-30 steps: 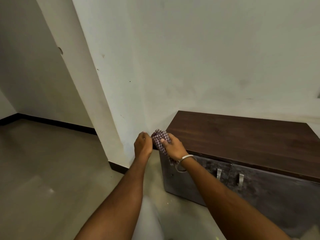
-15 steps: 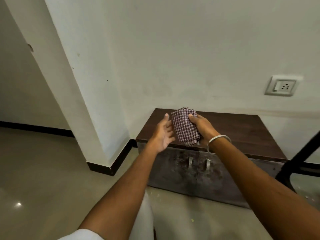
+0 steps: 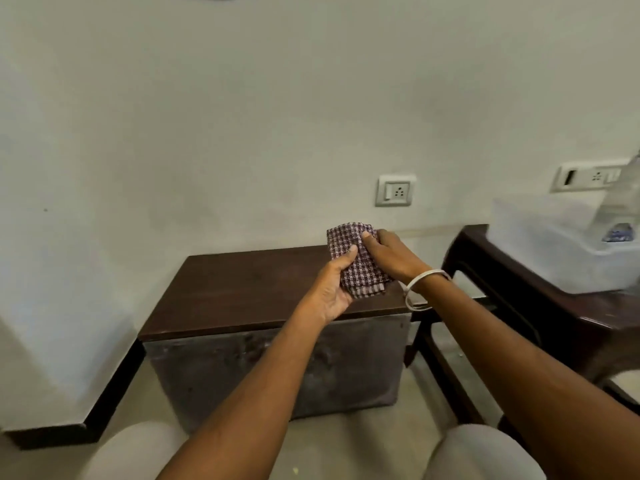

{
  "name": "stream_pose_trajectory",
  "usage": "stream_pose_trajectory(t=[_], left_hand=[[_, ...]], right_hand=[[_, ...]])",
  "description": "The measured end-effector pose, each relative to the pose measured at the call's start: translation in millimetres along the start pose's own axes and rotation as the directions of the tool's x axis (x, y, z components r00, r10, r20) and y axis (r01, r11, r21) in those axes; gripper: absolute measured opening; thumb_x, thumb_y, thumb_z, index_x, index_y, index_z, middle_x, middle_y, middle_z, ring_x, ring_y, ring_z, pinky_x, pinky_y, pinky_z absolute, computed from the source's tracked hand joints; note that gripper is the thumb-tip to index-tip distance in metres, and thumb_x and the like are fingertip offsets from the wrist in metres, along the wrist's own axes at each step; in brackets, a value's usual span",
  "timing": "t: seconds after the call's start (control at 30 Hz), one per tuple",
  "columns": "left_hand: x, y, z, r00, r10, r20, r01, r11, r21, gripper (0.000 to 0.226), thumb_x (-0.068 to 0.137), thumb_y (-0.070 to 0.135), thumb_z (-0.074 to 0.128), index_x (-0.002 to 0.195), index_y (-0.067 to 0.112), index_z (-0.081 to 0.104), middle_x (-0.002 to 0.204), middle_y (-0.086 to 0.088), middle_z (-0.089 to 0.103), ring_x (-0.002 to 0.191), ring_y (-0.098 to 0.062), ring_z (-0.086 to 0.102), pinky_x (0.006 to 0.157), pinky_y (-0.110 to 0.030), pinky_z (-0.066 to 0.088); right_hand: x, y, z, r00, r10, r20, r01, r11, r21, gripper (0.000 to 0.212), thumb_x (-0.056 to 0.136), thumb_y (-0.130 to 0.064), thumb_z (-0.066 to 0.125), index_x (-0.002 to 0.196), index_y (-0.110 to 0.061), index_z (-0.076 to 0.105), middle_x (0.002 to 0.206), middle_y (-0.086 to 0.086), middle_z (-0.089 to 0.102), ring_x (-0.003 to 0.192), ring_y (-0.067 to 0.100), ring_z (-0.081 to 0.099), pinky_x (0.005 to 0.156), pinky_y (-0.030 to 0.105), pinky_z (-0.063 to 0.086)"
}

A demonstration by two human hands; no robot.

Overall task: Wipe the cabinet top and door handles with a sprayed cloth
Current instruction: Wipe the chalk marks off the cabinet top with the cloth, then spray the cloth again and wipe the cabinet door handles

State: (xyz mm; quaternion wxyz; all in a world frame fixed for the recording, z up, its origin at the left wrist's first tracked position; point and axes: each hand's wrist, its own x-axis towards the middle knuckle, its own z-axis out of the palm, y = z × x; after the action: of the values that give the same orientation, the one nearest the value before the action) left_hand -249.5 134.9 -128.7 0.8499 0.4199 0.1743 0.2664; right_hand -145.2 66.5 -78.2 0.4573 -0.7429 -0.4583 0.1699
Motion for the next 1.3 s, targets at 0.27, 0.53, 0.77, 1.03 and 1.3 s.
stream_pose_trajectory(t=[0.27,0.53,0.77,1.03,1.3], left_hand=[[35,-17,109,0.999,0.028,0.036,-0.029,0.999,0.043,0.028,0.092,0.023,0.063,0.114,0.005,0.06,0.11,-0.017,0.069,0.1,-0.033,0.067,0.089,-0.053,0.053],[57,-33,182,0.992,-0.026,0.126,0.009,0.991,0.133,0.039,0.09,0.024,0.066,0.123,0.005,0.057,0.118,-0.017,0.067,0.106,-0.033,0.066,0.085,-0.052,0.056],[69,-38,200,0.98,-0.097,0.173,0.067,0.983,0.173,0.036,0.084,0.003,0.065,0.119,0.0,0.057,0.119,-0.022,0.066,0.109,-0.04,0.064,0.093,-0.065,0.047],[84,-33,184,0.978,-0.077,0.194,0.045,0.985,0.165,0.032,0.086,0.002,0.06,0.117,0.003,0.057,0.099,-0.011,0.068,0.089,-0.026,0.067,0.067,-0.038,0.06],[96,-27,165,0.976,-0.063,0.209,0.034,0.989,0.14,0.02,0.085,0.0,0.05,0.1,0.008,0.059,0.097,-0.009,0.066,0.094,-0.026,0.063,0.089,-0.045,0.052]], right_hand=[[-32,9,-127,0.912,-0.179,-0.37,0.054,0.945,-0.323,0.033,0.1,-0.022,0.043,0.124,-0.006,0.06,0.12,0.01,0.063,0.109,0.024,0.058,0.093,0.032,0.042],[-69,44,-216,0.537,-0.269,-0.8,0.016,0.951,-0.309,0.018,0.094,-0.014,0.048,0.108,-0.011,0.059,0.102,0.006,0.059,0.091,0.019,0.057,0.086,0.038,0.051],[-52,66,-283,0.453,0.102,-0.886,-0.36,0.93,-0.076,0.066,0.086,-0.037,0.066,0.136,-0.006,0.036,0.139,0.016,0.035,0.127,0.032,0.038,0.104,0.043,0.036],[-10,79,-307,0.589,0.214,-0.779,-0.181,0.975,0.131,0.086,0.08,-0.038,0.073,0.145,-0.01,0.023,0.137,0.013,0.043,0.121,0.029,0.049,0.101,0.04,0.041],[14,81,-306,0.448,0.196,-0.872,-0.119,0.98,0.16,0.045,0.083,-0.016,0.059,0.125,-0.009,0.044,0.102,0.004,0.052,0.087,0.021,0.053,0.077,0.031,0.043]])
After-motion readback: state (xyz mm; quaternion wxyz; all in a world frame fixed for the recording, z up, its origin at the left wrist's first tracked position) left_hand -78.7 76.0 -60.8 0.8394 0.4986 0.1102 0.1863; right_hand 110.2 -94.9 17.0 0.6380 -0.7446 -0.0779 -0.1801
